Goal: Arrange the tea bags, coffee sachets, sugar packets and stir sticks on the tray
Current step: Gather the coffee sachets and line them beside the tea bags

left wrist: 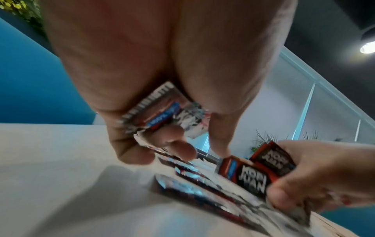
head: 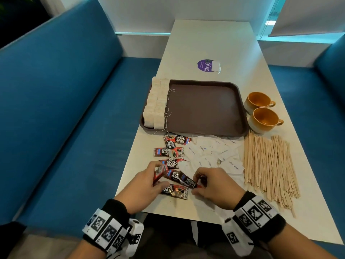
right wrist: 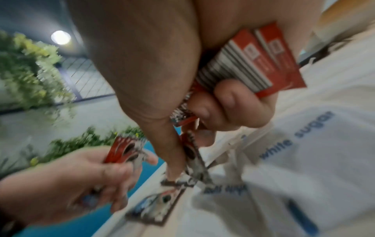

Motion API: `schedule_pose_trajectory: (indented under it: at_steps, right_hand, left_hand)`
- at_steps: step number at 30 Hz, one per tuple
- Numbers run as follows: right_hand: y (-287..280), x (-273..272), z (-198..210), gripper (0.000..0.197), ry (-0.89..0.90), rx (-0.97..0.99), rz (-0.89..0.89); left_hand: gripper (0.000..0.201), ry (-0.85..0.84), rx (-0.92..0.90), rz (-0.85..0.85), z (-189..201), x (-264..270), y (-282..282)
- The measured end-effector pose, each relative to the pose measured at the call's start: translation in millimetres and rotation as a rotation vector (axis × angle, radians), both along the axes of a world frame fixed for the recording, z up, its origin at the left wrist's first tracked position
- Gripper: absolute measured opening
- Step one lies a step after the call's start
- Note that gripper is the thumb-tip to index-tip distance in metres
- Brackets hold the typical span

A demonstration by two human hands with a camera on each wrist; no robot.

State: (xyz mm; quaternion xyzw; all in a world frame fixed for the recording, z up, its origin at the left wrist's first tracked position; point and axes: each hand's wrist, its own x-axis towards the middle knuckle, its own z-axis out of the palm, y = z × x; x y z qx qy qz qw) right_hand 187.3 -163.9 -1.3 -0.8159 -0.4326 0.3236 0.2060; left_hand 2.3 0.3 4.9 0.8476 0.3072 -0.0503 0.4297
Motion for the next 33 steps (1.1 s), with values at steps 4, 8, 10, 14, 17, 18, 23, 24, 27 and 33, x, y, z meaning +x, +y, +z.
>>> schedule_pose_trajectory:
  at_steps: [4, 8, 10, 14, 17, 18, 23, 24, 27, 33]
  right_hand:
    - [-9.2, 18.3, 9.2, 0.018, 0.117, 0.157, -0.185]
    - [-21.9, 44.6, 19.7, 0.02, 0.372, 0.28, -0.465]
    - [-25.4, 54.5, 27.0, 0.022, 0.532, 0.37, -0.597]
    - [-27.1, 58.4, 40.5, 0.033, 0.646, 0.508, -0.711]
    - [-23.6, 51.7, 41.1, 0.04, 0.628, 0.492, -0.666]
    - [-21.3, 48.4, 40.4, 0.041, 0.617, 0.474, -0.634]
    - [-0.8, 28.8, 27.9, 0.039, 0.505, 0.345, -0.406]
    - [4.9, 24.1, 26.2, 0.033, 0.433, 0.319, -0.336]
    - [23.2, 8.3, 21.9, 0.019, 0.241, 0.212, -0.135]
    - [47.6, -16.8, 0.7, 0.008, -0.143, -0.009, 0.207]
  left_hand:
    - [0.042, 0.001, 0.118, -0.033, -12.4, 0.1, -6.3]
    - [0.05, 0.025, 0.176, -0.078, -16.7, 2.6, -10.7]
    - [0.05, 0.042, 0.205, -0.11, -18.6, 3.4, -10.2]
    - [0.054, 0.032, 0.207, -0.114, -18.5, 3.4, -8.2]
    - [0.046, 0.031, 0.198, -0.099, -16.3, 2.1, -6.1]
    - [0.041, 0.023, 0.174, -0.075, -15.2, 0.7, -4.7]
    - [0.034, -0.003, 0.17, -0.035, -3.8, -3.1, 9.6]
    - [0.032, -0.02, 0.16, -0.019, -1.2, -3.1, 13.3]
    - [0.026, -0.022, 0.118, 0.021, 3.1, -1.1, 25.2]
    - [0.021, -0.026, 0.055, 0.059, 1.8, 18.1, 35.8]
